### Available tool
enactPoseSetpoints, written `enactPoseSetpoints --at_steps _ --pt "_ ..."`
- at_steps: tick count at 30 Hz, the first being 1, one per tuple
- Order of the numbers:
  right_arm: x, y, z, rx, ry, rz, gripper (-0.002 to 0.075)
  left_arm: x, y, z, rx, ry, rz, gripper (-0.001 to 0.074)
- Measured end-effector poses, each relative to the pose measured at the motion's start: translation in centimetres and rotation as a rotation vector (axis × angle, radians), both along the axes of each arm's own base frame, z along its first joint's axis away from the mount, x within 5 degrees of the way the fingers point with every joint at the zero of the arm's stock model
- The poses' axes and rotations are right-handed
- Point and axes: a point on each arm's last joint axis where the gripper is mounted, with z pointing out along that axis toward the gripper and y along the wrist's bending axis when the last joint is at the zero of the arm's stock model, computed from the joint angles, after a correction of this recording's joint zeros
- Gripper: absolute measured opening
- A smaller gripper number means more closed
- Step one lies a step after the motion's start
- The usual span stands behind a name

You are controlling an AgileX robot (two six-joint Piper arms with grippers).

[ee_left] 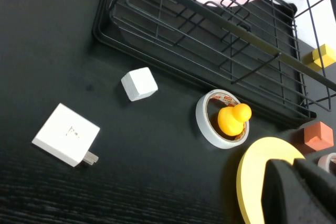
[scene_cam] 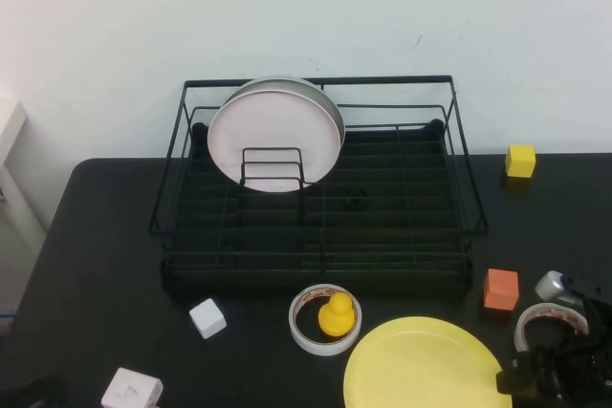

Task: Place plate on rack
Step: Pick up the plate from the table

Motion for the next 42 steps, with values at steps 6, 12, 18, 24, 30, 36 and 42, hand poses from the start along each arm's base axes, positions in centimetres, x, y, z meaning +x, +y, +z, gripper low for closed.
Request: enactPoseSetpoints --at_steps 6,12,18,24,30,36,42 --pt "0.0 0.1 0.0 0.008 -0.001 0.004 0.0270 0.0 0.0 0.0 0.001 0.000 0.000 -0.0002" --pt "0.0 0.2 0.2 0.029 -0.005 0.005 0.0281 0.0 0.0 0.0 -0.001 0.003 -0.002 -0.0002" --pt "0.0 0.2 0.0 0.030 0.000 0.006 0.0281 0.0 0.0 0.0 -0.002 0.007 -0.004 -0.0002" --pt "-0.4 0.2 -1.0 0.021 0.039 0.009 0.0281 0.0 0.0 0.0 -0.002 0.007 -0.004 -0.0002" --pt "-0.5 0.1 -1.2 0.009 0.046 0.013 0.0223 0.0 -0.1 0.0 -0.004 0.007 -0.004 -0.0002" --pt "-0.5 0.0 -1.3 -0.003 0.050 0.007 0.0164 0.0 -0.1 0.0 -0.004 0.008 -0.005 -0.0002" --pt "-0.6 0.0 -1.1 -0.004 0.047 0.022 0.0159 0.0 -0.1 0.0 -0.004 0.008 -0.005 -0.0002"
